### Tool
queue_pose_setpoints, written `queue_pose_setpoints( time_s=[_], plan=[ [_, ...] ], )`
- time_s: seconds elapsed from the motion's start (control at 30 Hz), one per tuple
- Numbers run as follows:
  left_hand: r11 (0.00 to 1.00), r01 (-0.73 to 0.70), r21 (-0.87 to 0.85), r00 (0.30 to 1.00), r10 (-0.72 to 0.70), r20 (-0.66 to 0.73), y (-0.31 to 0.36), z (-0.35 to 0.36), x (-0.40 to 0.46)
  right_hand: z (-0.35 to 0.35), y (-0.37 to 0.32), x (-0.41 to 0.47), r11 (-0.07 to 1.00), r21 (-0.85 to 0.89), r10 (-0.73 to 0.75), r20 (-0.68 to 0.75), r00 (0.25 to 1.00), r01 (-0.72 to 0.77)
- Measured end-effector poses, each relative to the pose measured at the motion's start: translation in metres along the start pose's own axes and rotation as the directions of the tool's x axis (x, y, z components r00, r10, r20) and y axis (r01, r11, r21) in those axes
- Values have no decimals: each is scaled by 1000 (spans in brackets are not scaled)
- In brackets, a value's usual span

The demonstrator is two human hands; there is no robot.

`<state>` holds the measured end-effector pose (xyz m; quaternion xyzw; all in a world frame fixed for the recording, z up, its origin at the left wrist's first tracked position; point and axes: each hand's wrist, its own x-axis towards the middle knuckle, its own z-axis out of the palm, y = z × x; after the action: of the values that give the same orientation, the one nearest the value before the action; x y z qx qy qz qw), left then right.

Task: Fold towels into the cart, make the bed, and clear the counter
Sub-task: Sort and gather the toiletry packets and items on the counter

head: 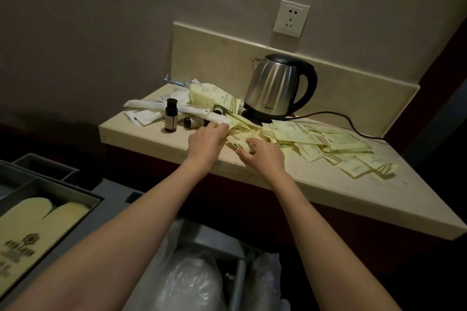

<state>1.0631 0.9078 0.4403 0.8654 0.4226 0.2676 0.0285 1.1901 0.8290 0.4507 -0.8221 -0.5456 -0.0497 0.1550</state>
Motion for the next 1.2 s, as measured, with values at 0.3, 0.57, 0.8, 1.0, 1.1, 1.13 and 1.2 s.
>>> queue_pose_setpoints(
  time_s=[0.3, 0.57, 0.8, 1.0, 1.1, 1.13, 1.2],
  plan=[
    [948, 29, -317, 998, -45, -44, 0, -36, -15, -22, 10, -26, 878, 475, 13, -148, 989, 59],
    [597, 292, -747, 956, -217, 200, 27, -42, -24, -35, 6, -56, 781, 608, 67, -310, 948, 144],
    [155, 482, -862, 874, -160, 459, 75, -33, -20, -33, 19, -74, 826, 538, -94, -164, 982, 168],
    [303, 380, -874, 923, -186, 337, 85, -12, -7, -36, 67, -45, 759, 651, 57, -83, 995, 11],
    [430, 301, -851, 946, -249, 208, 78, -9, 10, -29, 95, -11, 902, 430, 68, -69, 995, -32],
    [497, 255, -829, 957, -253, 143, 76, -8, 17, -27, 100, 1, 932, 361, 42, -73, 996, -13],
    [626, 177, -759, 969, -246, 23, 73, -4, 28, -23, 104, 21, 960, 278, -32, -38, 999, 42]
  ],
)
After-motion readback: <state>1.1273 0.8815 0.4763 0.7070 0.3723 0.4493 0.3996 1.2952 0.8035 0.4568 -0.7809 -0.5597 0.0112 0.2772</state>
